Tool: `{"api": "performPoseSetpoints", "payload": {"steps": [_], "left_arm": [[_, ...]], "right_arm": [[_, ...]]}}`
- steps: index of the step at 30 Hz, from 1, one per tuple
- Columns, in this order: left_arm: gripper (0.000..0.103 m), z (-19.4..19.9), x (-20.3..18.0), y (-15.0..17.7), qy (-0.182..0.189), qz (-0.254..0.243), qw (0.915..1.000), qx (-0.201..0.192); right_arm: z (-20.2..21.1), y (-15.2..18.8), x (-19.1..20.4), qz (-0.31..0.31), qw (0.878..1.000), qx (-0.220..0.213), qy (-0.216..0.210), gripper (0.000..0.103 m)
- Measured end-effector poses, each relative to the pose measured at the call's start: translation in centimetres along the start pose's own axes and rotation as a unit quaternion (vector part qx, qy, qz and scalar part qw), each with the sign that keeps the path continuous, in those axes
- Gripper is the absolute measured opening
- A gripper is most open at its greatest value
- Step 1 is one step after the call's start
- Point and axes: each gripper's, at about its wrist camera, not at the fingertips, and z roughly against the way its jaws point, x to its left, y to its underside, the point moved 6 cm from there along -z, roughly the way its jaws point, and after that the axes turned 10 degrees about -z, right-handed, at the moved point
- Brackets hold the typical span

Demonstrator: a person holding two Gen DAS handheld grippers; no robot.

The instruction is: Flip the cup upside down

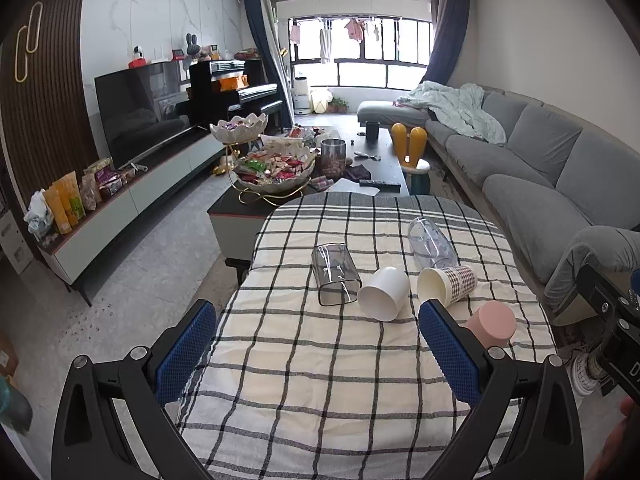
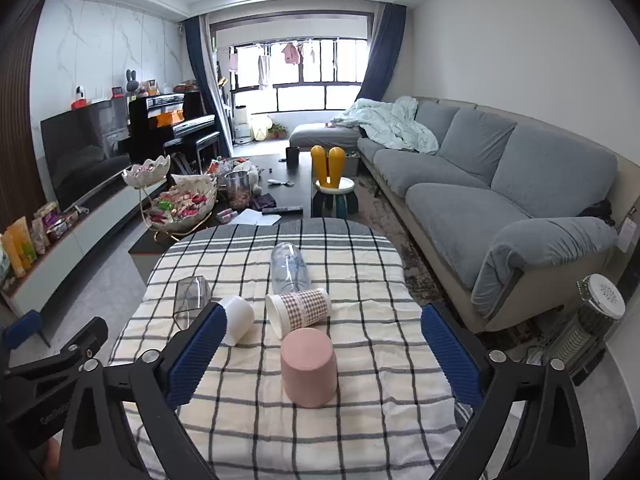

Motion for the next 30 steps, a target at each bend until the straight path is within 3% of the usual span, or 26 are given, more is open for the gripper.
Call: {"api": "performPoseSetpoints", "payload": {"steps": [17, 25, 30], "left_arm": [[0.103, 1.0, 0.0, -0.7, -0.007, 0.002, 0.9997, -0.024], [0.103, 0.6, -0.1, -0.5, 0.013, 0.013, 0.9998, -0.012], [0.103, 0.6, -0.2, -0.4, 0.005, 0.01, 0.9999, -0.013]], "right_arm": [[0.1, -0.1, 0.0, -0.003, 1.0, -0.001, 0.001, 0.102], [0.2, 0.0, 0.0, -0.003, 1.0, 0.0, 0.002, 0.102], [0.2, -0.1, -0.1, -0.002, 1.0, 0.0, 0.003, 0.102]]}}
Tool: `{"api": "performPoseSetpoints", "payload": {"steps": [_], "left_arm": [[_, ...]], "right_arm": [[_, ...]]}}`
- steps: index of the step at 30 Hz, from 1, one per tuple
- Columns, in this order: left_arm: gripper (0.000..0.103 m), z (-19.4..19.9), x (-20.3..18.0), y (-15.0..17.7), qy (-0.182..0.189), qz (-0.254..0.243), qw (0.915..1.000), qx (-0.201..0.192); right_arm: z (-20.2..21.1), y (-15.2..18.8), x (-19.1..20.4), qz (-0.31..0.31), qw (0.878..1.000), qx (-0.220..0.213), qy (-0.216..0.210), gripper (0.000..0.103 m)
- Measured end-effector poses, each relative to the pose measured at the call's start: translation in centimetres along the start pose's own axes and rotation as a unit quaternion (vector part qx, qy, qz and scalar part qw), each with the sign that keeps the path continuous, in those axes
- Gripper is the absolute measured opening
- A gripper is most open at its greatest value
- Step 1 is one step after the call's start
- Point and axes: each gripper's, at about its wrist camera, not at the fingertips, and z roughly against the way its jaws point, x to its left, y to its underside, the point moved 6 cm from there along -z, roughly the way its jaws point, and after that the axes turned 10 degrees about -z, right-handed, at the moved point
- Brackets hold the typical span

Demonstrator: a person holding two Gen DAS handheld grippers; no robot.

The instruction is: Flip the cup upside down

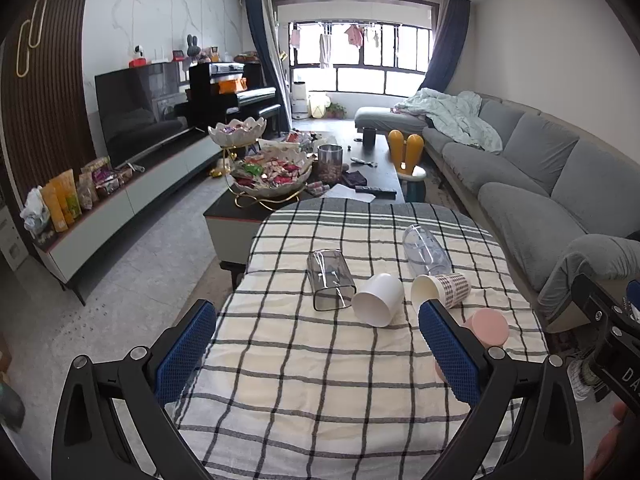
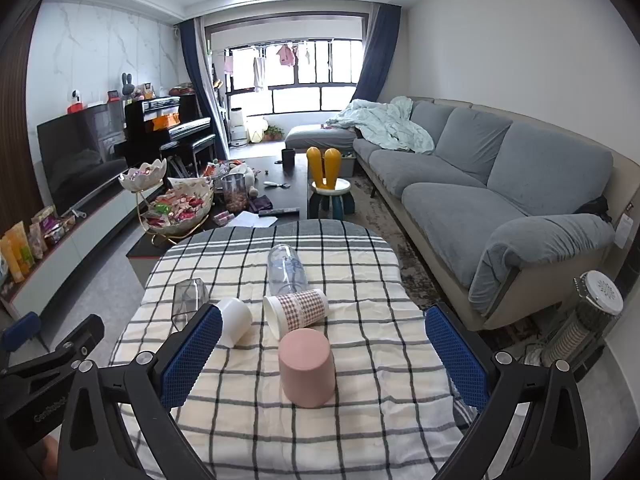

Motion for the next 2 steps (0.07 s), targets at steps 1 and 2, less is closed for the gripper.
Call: {"api": "performPoseSetpoints", "payload": {"steps": [1, 2], "left_arm": [[0.103, 0.06, -0.06, -0.05, 0.0, -0.002, 1.0, -0.002], [0.103, 0.08, -0.13, -0.08, 0.003, -0.003, 1.0, -0.002]], "right_arm": [[-0.03, 0.01, 0.01, -0.001, 1.0, 0.0, -0.001, 0.102], [-0.01, 0.0, 0.01, -0.001, 1.0, 0.0, -0.001, 0.102]]}}
